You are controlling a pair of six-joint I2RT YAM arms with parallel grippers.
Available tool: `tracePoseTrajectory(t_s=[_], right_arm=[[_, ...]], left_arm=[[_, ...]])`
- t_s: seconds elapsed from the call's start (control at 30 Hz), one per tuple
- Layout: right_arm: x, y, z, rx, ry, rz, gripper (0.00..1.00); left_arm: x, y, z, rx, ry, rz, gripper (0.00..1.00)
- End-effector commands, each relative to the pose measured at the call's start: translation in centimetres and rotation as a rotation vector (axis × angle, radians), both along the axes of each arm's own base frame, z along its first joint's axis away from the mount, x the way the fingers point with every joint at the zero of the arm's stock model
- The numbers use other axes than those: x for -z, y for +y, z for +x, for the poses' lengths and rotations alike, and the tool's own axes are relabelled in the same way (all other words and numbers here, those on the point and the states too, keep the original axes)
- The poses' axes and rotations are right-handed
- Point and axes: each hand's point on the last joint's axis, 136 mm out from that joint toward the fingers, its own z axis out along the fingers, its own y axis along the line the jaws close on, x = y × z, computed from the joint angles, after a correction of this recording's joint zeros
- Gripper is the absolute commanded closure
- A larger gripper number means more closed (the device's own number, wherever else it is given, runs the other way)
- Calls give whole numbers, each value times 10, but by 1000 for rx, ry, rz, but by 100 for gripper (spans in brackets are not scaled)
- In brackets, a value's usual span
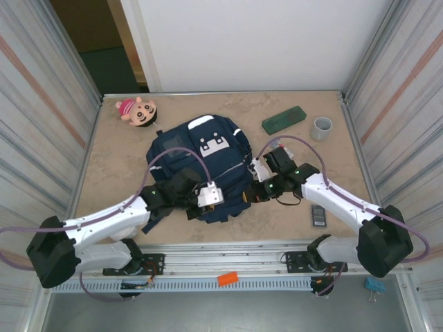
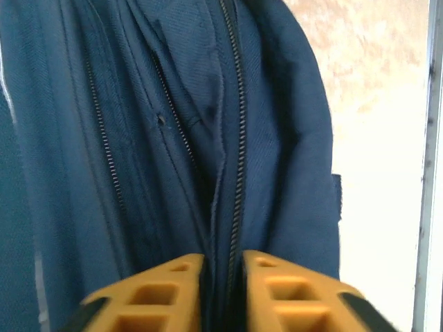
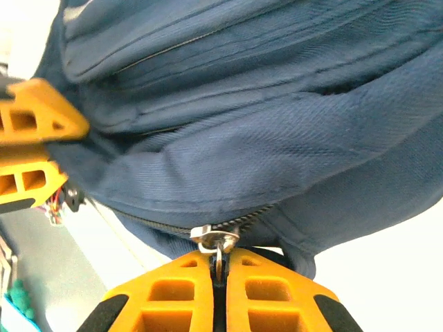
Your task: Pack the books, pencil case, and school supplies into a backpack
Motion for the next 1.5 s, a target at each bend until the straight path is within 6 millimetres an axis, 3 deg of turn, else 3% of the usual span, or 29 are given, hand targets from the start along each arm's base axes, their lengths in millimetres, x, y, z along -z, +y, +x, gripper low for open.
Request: tracePoseTrajectory(t_s=[0.0, 0.07, 0.17, 0.27, 0.3, 0.37, 0.43, 0.53, 0.7, 0.83, 1.03, 1.23, 1.33, 1.47], right_arm=[[-11, 15, -10, -62, -10, 56, 100], [-16, 21, -15, -77, -10, 80, 100], [-24, 24, -20, -87, -12, 104, 100], [-32, 26, -24, -99, -12, 135, 100], [-34, 26, -25, -102, -11, 141, 100], [-35, 23, -27, -104, -17, 135, 100], [-28, 12, -22, -72, -26, 79, 100], [-11, -18, -1, 50, -7, -16, 100], [4, -54, 38, 193, 2, -39, 100], [7, -62, 68, 194, -45, -64, 100], [16, -62, 115, 245, -93, -60, 100], [29, -80, 165, 382, -124, -56, 100], [27, -86, 181, 412, -137, -30, 100], [23, -87, 182, 391, -147, -15, 100]], left_arm=[[-4, 1, -10, 22, 36, -5, 49], [-13, -13, -3, -14, -9, -43, 35], [-21, -34, 1, -23, -26, -92, 33], [-14, -50, 2, -11, 16, -98, 34], [-10, -53, 3, -10, 19, -86, 39], [-2, -58, 5, -14, 15, -59, 64], [0, -58, 3, -1, 25, -52, 80], [-1, -45, -1, 14, 1, -37, 99], [-10, -18, -22, 98, -33, -30, 100], [-23, -2, -35, 139, -76, -51, 100], [-49, -1, -65, 272, -88, -161, 100], [-51, 5, -88, 386, -57, -143, 100], [-48, 9, -92, 401, -37, -119, 100], [-46, 10, -89, 381, -48, -108, 100]])
